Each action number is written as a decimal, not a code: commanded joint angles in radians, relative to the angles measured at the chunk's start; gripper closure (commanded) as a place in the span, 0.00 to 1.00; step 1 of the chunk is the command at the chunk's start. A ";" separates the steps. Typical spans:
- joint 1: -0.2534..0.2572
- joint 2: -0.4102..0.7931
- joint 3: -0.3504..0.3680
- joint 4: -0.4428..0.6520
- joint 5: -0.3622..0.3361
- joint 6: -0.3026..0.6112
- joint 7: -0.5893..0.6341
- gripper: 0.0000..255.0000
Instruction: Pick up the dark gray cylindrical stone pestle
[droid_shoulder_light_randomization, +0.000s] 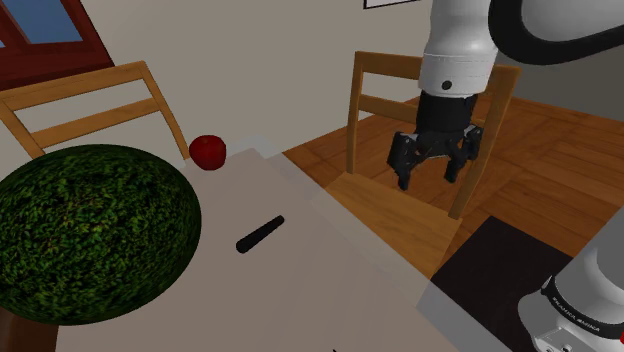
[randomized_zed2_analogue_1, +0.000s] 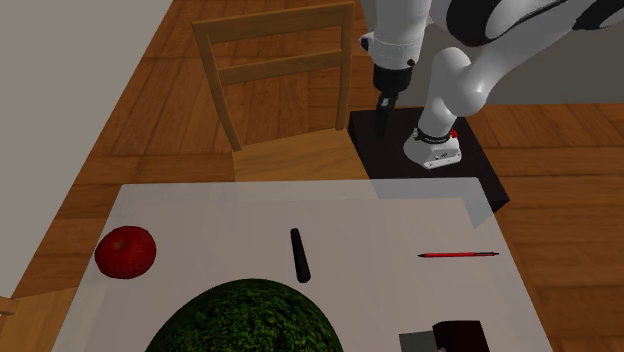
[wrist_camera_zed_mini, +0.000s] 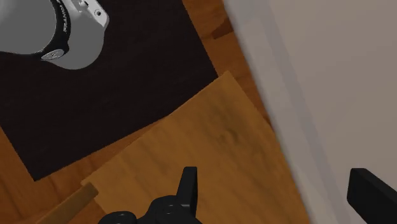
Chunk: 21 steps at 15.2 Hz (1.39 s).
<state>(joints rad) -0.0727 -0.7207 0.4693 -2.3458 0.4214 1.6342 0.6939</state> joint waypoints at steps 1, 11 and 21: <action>-0.021 0.044 0.063 0.026 0.024 0.035 0.102 0.00; -0.208 0.390 0.433 0.256 -0.024 0.223 0.642 0.00; -0.098 1.086 0.571 0.630 -0.631 0.295 1.412 0.00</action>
<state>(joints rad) -0.2120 0.3184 1.0652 -1.7564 -0.1672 1.9403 2.0422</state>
